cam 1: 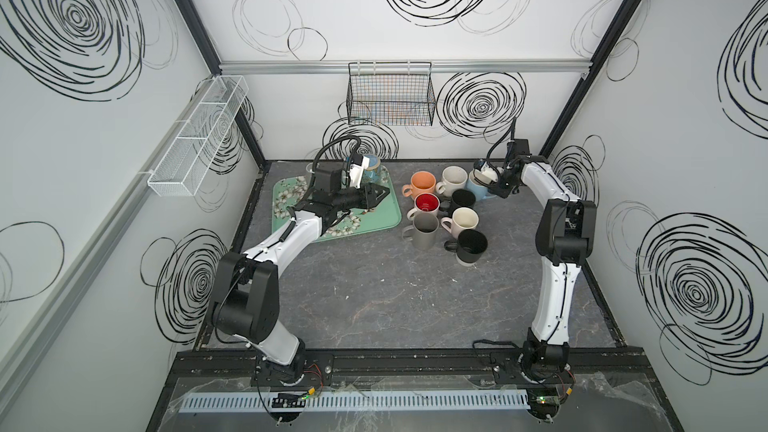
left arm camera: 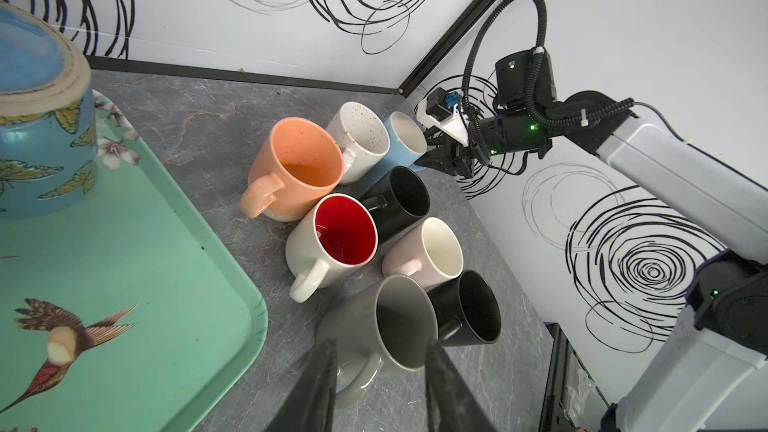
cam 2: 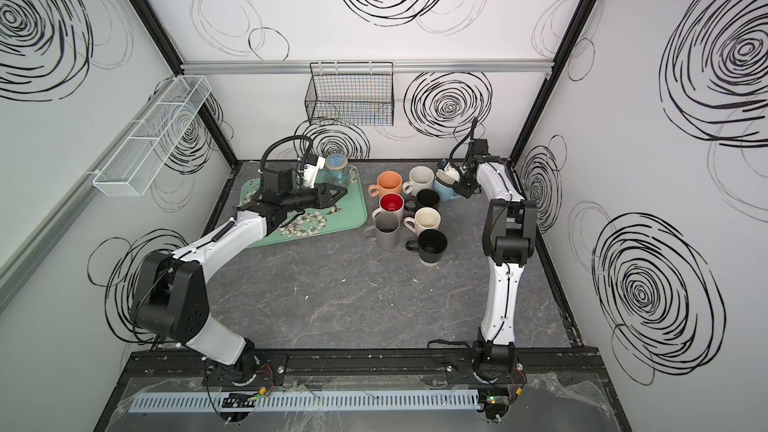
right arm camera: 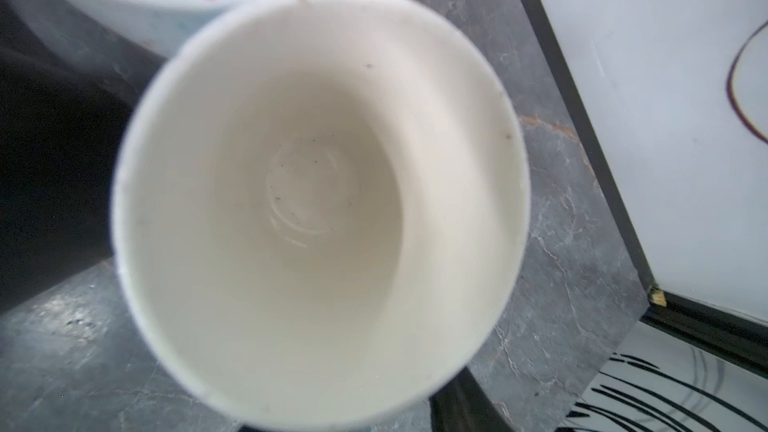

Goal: Turn the mug right side up
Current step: 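Lower the light blue mug upright beside the speckled white mug with the right gripper, then open the right gripper to release the light blue mug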

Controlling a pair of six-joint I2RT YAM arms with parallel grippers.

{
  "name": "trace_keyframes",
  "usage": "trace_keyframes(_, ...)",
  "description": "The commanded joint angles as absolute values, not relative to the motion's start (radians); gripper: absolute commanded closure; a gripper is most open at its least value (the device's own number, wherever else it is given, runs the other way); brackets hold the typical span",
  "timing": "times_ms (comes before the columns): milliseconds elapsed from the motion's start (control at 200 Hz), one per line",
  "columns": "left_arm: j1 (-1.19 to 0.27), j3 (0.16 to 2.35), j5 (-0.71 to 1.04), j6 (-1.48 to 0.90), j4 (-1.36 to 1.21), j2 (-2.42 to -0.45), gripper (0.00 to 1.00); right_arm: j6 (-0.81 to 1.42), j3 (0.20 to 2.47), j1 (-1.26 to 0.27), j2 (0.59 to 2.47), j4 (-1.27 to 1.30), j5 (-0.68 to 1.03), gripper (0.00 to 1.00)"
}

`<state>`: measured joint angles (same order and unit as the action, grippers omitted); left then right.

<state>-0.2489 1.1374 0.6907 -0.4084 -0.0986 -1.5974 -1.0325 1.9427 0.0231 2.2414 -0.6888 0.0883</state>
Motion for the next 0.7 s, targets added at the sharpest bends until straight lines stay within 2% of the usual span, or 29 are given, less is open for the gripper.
trace_keyframes(0,-0.257,1.160,0.702,-0.381,-0.101,-1.588,0.62,-1.019,1.939,0.032,2.198,-0.651,0.035,0.56)
trace_keyframes(440,-0.256,1.167,0.692,-0.359,-0.063,-1.567,0.61,-0.995,1.929,0.029,2.183,-0.600,0.065,0.56)
trace_keyframes(695,-0.222,1.176,0.597,-0.330,-0.005,-1.519,0.52,-0.953,1.773,0.019,2.031,-0.489,0.164,0.47)
